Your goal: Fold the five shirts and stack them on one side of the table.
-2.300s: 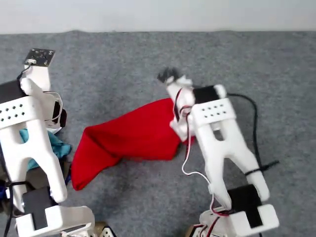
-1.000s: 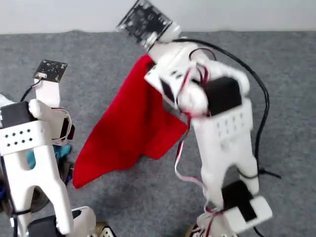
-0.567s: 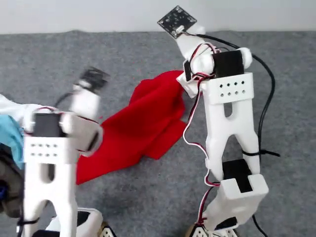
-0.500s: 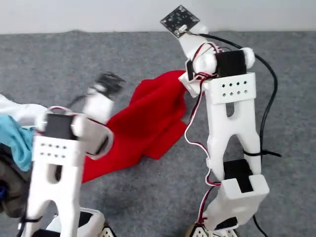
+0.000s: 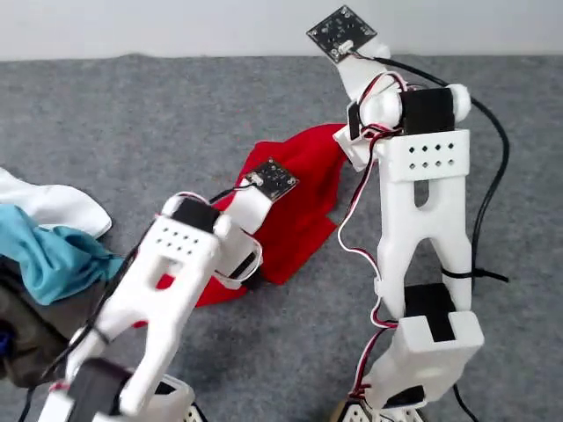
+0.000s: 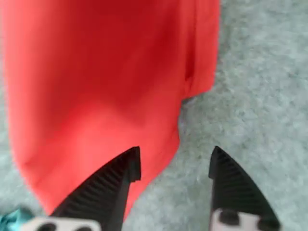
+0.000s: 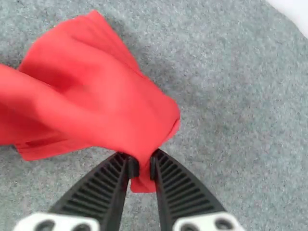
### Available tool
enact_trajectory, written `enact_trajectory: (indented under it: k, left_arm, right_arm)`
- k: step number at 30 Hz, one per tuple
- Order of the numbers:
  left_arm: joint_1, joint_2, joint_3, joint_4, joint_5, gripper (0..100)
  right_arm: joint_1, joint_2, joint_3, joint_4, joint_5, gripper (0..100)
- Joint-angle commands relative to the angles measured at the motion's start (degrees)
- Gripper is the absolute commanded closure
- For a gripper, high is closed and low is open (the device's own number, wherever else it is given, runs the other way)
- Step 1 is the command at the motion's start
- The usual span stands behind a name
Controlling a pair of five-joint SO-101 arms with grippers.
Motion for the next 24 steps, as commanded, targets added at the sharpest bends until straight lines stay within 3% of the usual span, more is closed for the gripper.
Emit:
enact_trajectory:
  k: [1,5,10,17,24]
  left_arm:
    - [0.35,5.45,-0.22,-4.66,0.09,77]
    - [0.35,9.85,-0.31,-6.07,-0.62,88]
    - [0.0,10.55,-0.4,-4.92,-8.18,99]
    - [-3.78,6.15,-12.62,10.46,-10.29,99]
    - [-12.66,-10.11,-23.78,15.56,-10.46,99]
  right_arm:
    - [0.84,-0.92,-0.35,2.15,-0.09,98.9]
    - [2.86,-0.92,-0.35,2.15,-0.09,98.9]
    - [6.02,-0.92,-0.35,2.15,-0.09,98.9]
    - [9.89,-2.59,-0.35,2.15,0.18,98.9]
    - [10.07,-9.71,-0.35,2.15,0.44,98.9]
